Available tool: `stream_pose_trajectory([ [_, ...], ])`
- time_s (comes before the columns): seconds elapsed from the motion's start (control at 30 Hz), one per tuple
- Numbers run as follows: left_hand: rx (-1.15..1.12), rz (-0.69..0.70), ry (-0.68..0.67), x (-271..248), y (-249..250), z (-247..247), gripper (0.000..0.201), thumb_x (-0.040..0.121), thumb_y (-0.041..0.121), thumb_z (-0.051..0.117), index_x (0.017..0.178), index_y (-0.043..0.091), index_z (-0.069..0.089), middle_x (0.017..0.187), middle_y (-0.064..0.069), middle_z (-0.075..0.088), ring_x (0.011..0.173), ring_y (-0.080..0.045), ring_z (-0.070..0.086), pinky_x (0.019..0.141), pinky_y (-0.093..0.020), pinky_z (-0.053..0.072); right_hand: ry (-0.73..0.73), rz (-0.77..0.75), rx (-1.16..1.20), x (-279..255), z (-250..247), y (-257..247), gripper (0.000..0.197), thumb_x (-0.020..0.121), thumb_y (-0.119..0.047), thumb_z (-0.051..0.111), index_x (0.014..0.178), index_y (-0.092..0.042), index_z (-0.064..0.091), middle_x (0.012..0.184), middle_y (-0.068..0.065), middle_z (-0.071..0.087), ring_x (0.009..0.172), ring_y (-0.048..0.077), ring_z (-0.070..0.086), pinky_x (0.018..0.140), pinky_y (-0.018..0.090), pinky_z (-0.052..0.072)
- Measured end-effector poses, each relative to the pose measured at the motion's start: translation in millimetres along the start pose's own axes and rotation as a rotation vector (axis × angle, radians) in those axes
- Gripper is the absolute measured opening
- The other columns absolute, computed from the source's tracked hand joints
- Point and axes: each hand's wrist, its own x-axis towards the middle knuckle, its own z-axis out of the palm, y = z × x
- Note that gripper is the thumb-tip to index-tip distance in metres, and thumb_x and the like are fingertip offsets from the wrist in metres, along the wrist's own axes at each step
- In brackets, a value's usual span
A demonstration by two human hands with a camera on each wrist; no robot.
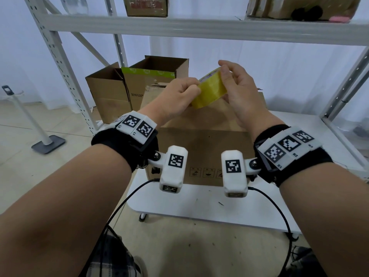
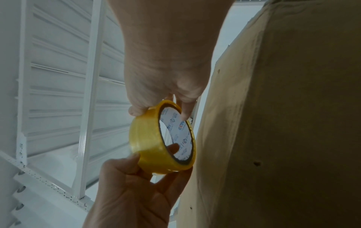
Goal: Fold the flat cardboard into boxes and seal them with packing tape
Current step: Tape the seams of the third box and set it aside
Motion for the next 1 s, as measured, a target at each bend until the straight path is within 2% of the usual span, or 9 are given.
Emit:
stream_pose_trajectory([
  [0.17,-0.054,-0.042,0.026,0,-1,0,0.027,0.086,0.010,0.040,0.090,-0.005,0.062,0.086,-0.013,0.051,0.082,-0.020,0.052,0.084,-0.048,0.052,0.043,0.006,-0.012,1,0,0,0.025,0.103,-0.036,0.042,0.122,-0.029,0.056,0.115,-0.009,0.057,0.115,0.017,0.056,0.102,0.043,0.048],
  [0.23,-0.077,-0.038,0.035,0,-1,2,0.040,0.087,0.027,0.047,0.086,-0.010,0.059,0.083,-0.013,0.047,0.079,-0.019,0.049,0.075,-0.040,0.050,0.049,0.022,-0.009,2,0,1,0.028,0.103,-0.037,0.042,0.123,-0.026,0.057,0.114,-0.009,0.057,0.115,0.017,0.056,0.102,0.043,0.048],
  [0.33,-0.029,-0.019,0.051,2,-3,2,0.073,0.080,0.058,0.052,0.083,-0.015,0.054,0.077,-0.012,0.043,0.075,-0.019,0.045,0.074,-0.036,0.044,0.036,0.047,-0.024,1,0,3,0.028,0.102,-0.038,0.043,0.123,-0.026,0.057,0.113,-0.006,0.059,0.113,0.019,0.057,0.101,0.043,0.048],
  [0.43,0.005,-0.005,0.051,5,-7,1,0.059,0.084,0.045,0.052,0.082,-0.014,0.054,0.076,-0.012,0.043,0.073,-0.018,0.045,0.074,-0.041,0.047,0.039,0.047,-0.025,0,1,4,0.025,0.101,-0.039,0.044,0.120,-0.028,0.057,0.112,-0.004,0.059,0.113,0.022,0.057,0.101,0.044,0.048],
  [0.63,0.070,0.014,0.096,8,-5,3,0.037,0.079,0.026,0.044,0.069,-0.010,0.047,0.062,-0.002,0.034,0.059,-0.011,0.034,0.059,-0.028,0.027,0.046,0.023,-0.072,-1,3,2,0.019,0.103,-0.033,0.044,0.118,-0.030,0.055,0.104,-0.005,0.058,0.099,0.014,0.055,0.094,0.035,0.049],
  [0.73,0.065,0.019,0.079,8,-10,3,0.037,0.078,0.023,0.042,0.078,-0.012,0.052,0.069,-0.009,0.040,0.066,-0.016,0.039,0.064,-0.030,0.033,0.059,0.025,-0.074,-1,3,2,0.024,0.103,-0.034,0.041,0.122,-0.028,0.056,0.103,-0.007,0.056,0.096,0.013,0.053,0.090,0.033,0.048],
  [0.83,0.062,0.027,0.064,7,-17,1,0.031,0.078,0.020,0.042,0.082,-0.006,0.058,0.074,-0.012,0.048,0.072,-0.020,0.046,0.069,-0.042,0.044,0.062,0.033,-0.070,-1,3,1,0.026,0.104,-0.036,0.040,0.123,-0.028,0.055,0.110,-0.006,0.057,0.104,0.015,0.055,0.096,0.035,0.049],
  [0.9,0.032,0.013,0.067,6,-14,2,0.039,0.080,0.031,0.046,0.079,-0.006,0.056,0.075,-0.012,0.046,0.073,-0.020,0.047,0.072,-0.044,0.047,0.068,0.035,-0.075,0,2,0,0.030,0.104,-0.037,0.040,0.127,-0.024,0.055,0.110,-0.009,0.056,0.103,0.013,0.055,0.095,0.034,0.050],
  [1.0,0.005,-0.010,0.078,6,-8,4,0.066,0.078,0.056,0.050,0.079,-0.011,0.054,0.073,-0.011,0.041,0.071,-0.018,0.043,0.070,-0.033,0.038,0.064,0.064,-0.083,-1,2,0,0.034,0.104,-0.038,0.040,0.129,-0.022,0.055,0.107,-0.009,0.057,0.099,0.013,0.056,0.092,0.031,0.052],
])
